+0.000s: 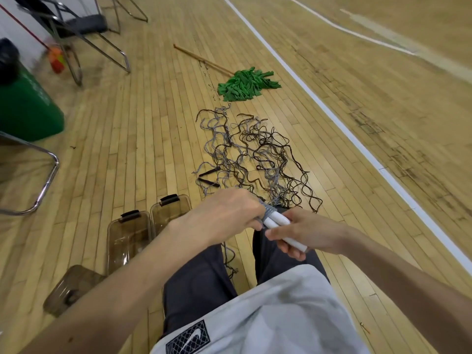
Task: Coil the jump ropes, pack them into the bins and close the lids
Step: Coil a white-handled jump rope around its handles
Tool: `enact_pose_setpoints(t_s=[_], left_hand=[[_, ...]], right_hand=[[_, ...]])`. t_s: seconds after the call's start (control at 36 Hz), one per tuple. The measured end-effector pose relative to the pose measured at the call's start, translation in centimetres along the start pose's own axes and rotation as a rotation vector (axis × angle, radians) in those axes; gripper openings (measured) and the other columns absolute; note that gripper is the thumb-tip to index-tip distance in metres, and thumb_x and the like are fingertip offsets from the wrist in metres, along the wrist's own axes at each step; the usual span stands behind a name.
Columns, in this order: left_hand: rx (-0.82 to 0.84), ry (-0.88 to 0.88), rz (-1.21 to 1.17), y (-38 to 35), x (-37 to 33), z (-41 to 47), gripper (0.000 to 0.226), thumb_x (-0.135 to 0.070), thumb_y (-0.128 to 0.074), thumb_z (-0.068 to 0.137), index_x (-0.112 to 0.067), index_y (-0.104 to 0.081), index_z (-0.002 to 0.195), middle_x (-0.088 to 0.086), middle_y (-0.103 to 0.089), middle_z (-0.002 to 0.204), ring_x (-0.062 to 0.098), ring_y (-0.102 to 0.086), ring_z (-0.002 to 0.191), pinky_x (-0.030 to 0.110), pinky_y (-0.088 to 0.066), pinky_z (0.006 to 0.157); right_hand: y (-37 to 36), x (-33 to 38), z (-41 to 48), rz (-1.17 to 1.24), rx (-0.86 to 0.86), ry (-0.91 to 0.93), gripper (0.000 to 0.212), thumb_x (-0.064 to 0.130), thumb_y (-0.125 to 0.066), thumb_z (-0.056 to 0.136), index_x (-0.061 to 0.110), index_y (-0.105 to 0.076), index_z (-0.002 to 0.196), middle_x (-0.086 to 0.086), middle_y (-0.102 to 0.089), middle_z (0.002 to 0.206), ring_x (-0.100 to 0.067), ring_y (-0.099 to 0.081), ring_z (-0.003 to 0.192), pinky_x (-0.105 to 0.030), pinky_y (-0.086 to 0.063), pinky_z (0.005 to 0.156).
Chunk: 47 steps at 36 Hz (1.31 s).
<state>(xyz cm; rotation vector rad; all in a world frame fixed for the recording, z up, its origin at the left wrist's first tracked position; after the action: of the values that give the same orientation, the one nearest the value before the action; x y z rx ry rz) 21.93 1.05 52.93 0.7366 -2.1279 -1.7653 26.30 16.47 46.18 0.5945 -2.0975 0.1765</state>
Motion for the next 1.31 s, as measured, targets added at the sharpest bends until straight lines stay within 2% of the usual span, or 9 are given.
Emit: enact_pose_setpoints(t_s=[0.14, 0.28, 0.53, 0.69, 0.89, 0.94, 1.06, 1.19, 1.31], left_hand=[[0.007, -0.066, -0.153, 0.6, 0.5, 0.7, 0.022, -0.033, -0.061, 0.097, -0.017, -0.075, 0.104, -0.001, -0.065, 0.095, 0.015, -0.056, 0.089, 0.041, -0.048, 0.080], [0.062, -0.115, -0.232, 0.8, 0.5, 1.5, 0.023, -0.037, -0.067, 0.092, -0.018, -0.077, 0.103, -0.012, -0.056, 0.088, 0.002, -0.043, 0.081, 0.016, -0.037, 0.069], [0.133, -0.092, -0.473, 0.3, 0.8, 2.2, 0.016, -0.038, -0.076, 0.085, -0.022, -0.079, 0.089, -0.010, -0.070, 0.086, 0.007, -0.061, 0.086, 0.034, -0.048, 0.079], [0.112, -0.076, -0.619, -0.6, 0.8, 2.3, 0.013, -0.032, -0.082, 0.081, -0.021, -0.079, 0.085, -0.015, -0.070, 0.077, 0.000, -0.062, 0.077, 0.012, -0.041, 0.068], [0.254, -0.057, -0.809, -2.4, 1.4, 1.9, 0.013, -0.026, -0.080, 0.084, -0.013, -0.078, 0.087, 0.005, -0.075, 0.084, 0.025, -0.070, 0.081, 0.052, -0.055, 0.078], [0.237, -0.042, -0.865, -2.3, 1.8, 1.6, 0.014, -0.023, -0.079, 0.085, -0.009, -0.077, 0.088, 0.011, -0.075, 0.087, 0.032, -0.069, 0.084, 0.056, -0.055, 0.079], [0.193, -0.005, -0.949, -1.9, 2.7, 1.2, 0.013, -0.019, -0.077, 0.087, -0.006, -0.077, 0.089, 0.017, -0.073, 0.086, 0.024, -0.067, 0.077, 0.054, -0.053, 0.076], [0.197, 0.013, -1.000, -1.8, 3.1, 0.9, 0.017, -0.022, -0.077, 0.087, -0.005, -0.077, 0.090, 0.019, -0.073, 0.086, 0.021, -0.066, 0.074, 0.050, -0.052, 0.072], [0.194, 0.005, -1.052, -2.0, 2.9, 0.7, 0.032, -0.040, -0.078, 0.080, -0.009, -0.077, 0.089, 0.023, -0.072, 0.086, 0.042, -0.065, 0.075, 0.060, -0.051, 0.070]], right_hand=[[-0.8, 0.3, -0.5, -0.065, 0.071, -0.011, 0.022, 0.022, -0.063, 0.099, 0.008, -0.056, 0.085, -0.008, -0.059, 0.066, -0.018, -0.050, 0.047, -0.026, -0.045, 0.047], [-1.4, 0.5, -1.1, -0.140, 0.143, -0.016, 0.027, 0.023, -0.062, 0.100, 0.009, -0.055, 0.078, -0.007, -0.059, 0.066, -0.018, -0.052, 0.048, -0.028, -0.046, 0.052], [-1.5, 0.9, -2.0, -0.192, 0.230, -0.057, 0.029, 0.021, -0.061, 0.100, 0.012, -0.053, 0.074, -0.004, -0.057, 0.064, -0.014, -0.052, 0.046, -0.029, -0.046, 0.055], [-2.1, 0.7, -2.2, -0.201, 0.283, -0.052, 0.028, 0.020, -0.060, 0.101, 0.013, -0.053, 0.074, -0.004, -0.053, 0.065, -0.015, -0.050, 0.045, -0.032, -0.043, 0.058], [-3.1, 0.8, -2.2, -0.233, 0.343, -0.046, 0.024, 0.015, -0.062, 0.096, 0.012, -0.057, 0.073, -0.003, -0.051, 0.065, -0.016, -0.047, 0.050, -0.030, -0.040, 0.056], [-3.0, 1.0, -2.4, -0.184, 0.356, -0.028, 0.011, 0.009, -0.060, 0.094, 0.000, -0.060, 0.088, -0.004, -0.052, 0.067, -0.017, -0.047, 0.054, -0.027, -0.041, 0.057], [-2.5, 1.2, -2.7, -0.094, 0.343, 0.037, 0.033, 0.012, -0.061, 0.095, -0.015, -0.054, 0.113, -0.005, -0.055, 0.073, -0.015, -0.050, 0.059, -0.023, -0.041, 0.063], [-2.8, 1.2, -2.3, -0.083, 0.307, 0.083, 0.040, 0.029, -0.055, 0.104, -0.011, -0.057, 0.106, -0.008, -0.055, 0.076, -0.018, -0.055, 0.063, -0.029, -0.049, 0.066], [-2.9, 1.5, -2.6, -0.102, 0.339, 0.040, 0.024, 0.031, -0.054, 0.104, 0.009, -0.061, 0.098, -0.011, -0.054, 0.077, -0.024, -0.063, 0.069, -0.033, -0.057, 0.067]])
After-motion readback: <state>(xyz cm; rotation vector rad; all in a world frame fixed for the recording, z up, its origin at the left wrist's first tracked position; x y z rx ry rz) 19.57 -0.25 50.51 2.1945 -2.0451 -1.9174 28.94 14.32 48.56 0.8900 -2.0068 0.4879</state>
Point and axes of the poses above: each hand's wrist, its own z-axis towards the middle knuckle, its own y-axis out of the back of the hand, x = y × z, the point moved 3 cm from there along z, towards the middle knuckle
